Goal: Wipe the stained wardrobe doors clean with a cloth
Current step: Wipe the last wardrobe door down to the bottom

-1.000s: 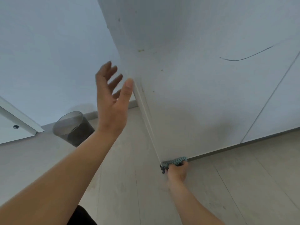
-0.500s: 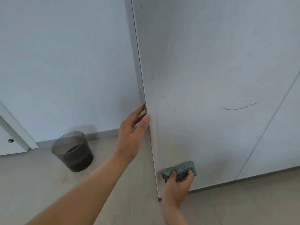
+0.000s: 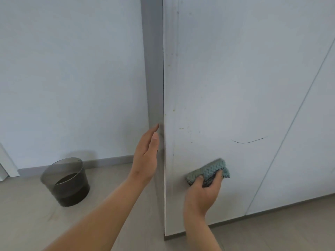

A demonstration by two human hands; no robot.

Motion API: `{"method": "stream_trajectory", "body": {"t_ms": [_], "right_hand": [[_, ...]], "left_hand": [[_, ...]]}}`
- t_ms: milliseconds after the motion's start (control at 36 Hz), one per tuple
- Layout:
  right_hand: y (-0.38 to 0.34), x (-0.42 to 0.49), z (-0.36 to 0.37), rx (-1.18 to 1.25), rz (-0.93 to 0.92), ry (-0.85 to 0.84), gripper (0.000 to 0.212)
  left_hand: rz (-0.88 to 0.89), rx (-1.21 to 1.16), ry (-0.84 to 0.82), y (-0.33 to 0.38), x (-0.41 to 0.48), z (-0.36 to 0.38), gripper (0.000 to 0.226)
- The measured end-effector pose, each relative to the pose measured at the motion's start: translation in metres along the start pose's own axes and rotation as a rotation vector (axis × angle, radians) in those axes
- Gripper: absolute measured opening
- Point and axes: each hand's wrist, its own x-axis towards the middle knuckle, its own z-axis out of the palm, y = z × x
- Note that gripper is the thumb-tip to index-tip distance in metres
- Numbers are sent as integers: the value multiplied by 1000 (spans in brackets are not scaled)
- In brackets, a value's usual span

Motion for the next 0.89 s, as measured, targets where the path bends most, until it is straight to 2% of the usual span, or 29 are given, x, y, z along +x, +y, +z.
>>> {"method": "stream_trajectory", "body": {"t_ms": [83, 139, 222, 306, 361, 417, 500, 556, 639, 695, 750, 833, 889], "right_hand": [[-12, 24, 8, -11, 13, 54, 64], [-21, 20, 20, -32, -63, 41, 63], [-26, -8, 34, -119, -415, -87, 58], [-8, -23, 32, -304, -834, -327, 51], [-4, -15, 24, -349, -980, -427, 47], [-14, 0, 15, -280, -962, -424, 49], [-57, 36, 14, -154, -689, -148, 55], [-86, 61, 19, -113, -529, -28, 59], [-106, 69, 31, -97, -561, 9, 61], [-99, 55, 38, -131, -696, -41, 61], [-81, 35, 41, -250, -928, -187, 57], [-57, 22, 37, -415, -1294, -396, 38], [-56, 27, 29, -429, -1390, -503, 38]], "left_hand": [[-121, -87, -24, 4, 6, -1, 45], [-190, -135, -65, 5, 9, -2, 45], [-228, -167, -133, 1, 11, -3, 45], [-207, -169, -142, 0, 11, -3, 46], [-198, -171, -139, -1, 11, -2, 47], [-208, -174, -142, -1, 12, -2, 47], [-220, -179, -128, -2, 12, -2, 47], [-227, -181, -116, -1, 12, -2, 46], [-228, -179, -101, 1, 12, -3, 43], [-222, -173, -77, 2, 14, -4, 41], [-232, -174, -50, 2, 15, -5, 40], [-259, -176, -45, 2, 15, -6, 37], [-291, -177, -40, 1, 15, -6, 28]]}}
